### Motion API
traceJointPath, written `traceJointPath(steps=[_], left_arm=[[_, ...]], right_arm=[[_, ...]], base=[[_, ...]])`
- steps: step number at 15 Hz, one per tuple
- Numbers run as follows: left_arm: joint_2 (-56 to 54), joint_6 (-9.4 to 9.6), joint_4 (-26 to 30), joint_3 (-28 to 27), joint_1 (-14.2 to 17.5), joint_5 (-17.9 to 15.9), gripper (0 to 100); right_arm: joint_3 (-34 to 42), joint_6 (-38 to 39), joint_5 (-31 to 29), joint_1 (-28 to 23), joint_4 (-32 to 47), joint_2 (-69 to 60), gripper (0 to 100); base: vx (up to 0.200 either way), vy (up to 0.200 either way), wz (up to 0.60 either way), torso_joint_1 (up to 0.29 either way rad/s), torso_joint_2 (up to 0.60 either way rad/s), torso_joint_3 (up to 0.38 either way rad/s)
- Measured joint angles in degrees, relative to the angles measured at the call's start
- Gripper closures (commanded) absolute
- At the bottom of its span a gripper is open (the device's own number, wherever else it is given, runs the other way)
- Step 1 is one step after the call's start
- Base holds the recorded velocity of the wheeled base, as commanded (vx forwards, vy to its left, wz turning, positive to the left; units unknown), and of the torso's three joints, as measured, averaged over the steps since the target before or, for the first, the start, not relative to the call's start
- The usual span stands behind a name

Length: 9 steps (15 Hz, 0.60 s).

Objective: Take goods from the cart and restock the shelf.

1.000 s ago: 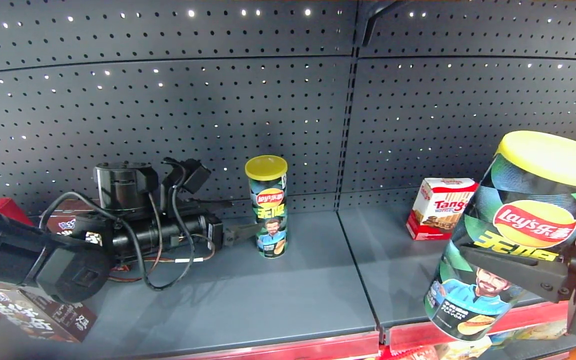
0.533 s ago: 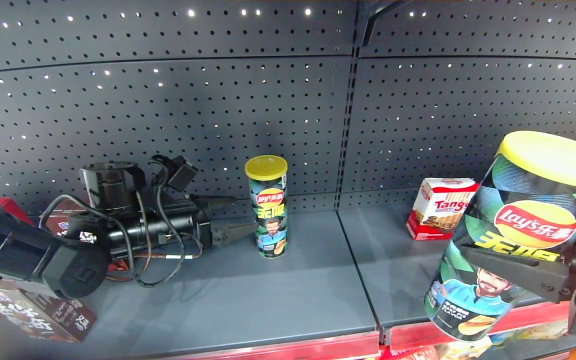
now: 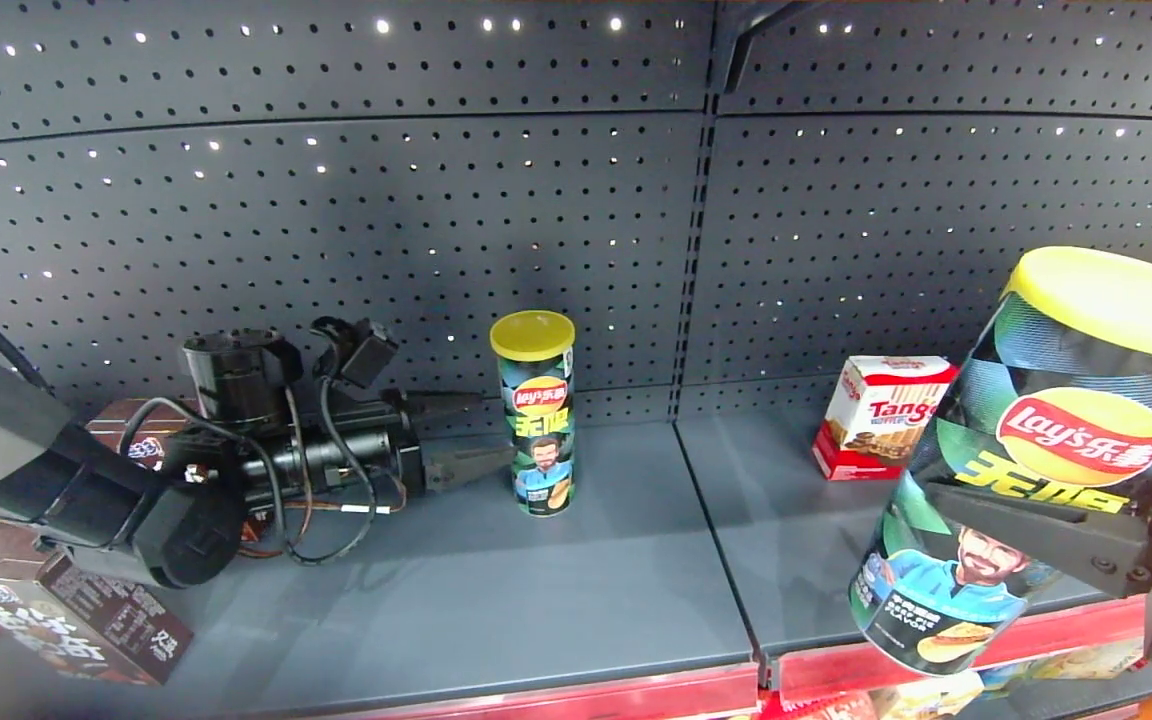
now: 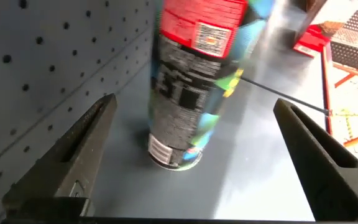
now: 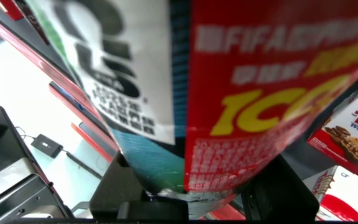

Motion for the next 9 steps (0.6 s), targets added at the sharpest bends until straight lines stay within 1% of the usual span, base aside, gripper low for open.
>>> traceJointPath(steps=[3,6,9], left_arm=[[1.49,0.01,-0.01,-2.27,-0.01,-0.57,0],[3.15,0.00,-0.09,-4.44,-0.28,-3.73,0],[4.44,0.00,-0.11,-5.90,-0.67,-3.95,0]], right_arm=[[-0.52,0.00,0.02,0.06,-0.06,0.50,100],[-0.82,-0.02,0.02,0.06,-0.05,0.83,100],[-1.29,0.00,0.04,0.09,-0.02,1.07,100]], base=[[0.000,0.000,0.00,0.000,0.00,0.000],[0.000,0.000,0.00,0.000,0.00,0.000],[0.000,0.000,0.00,0.000,0.00,0.000]])
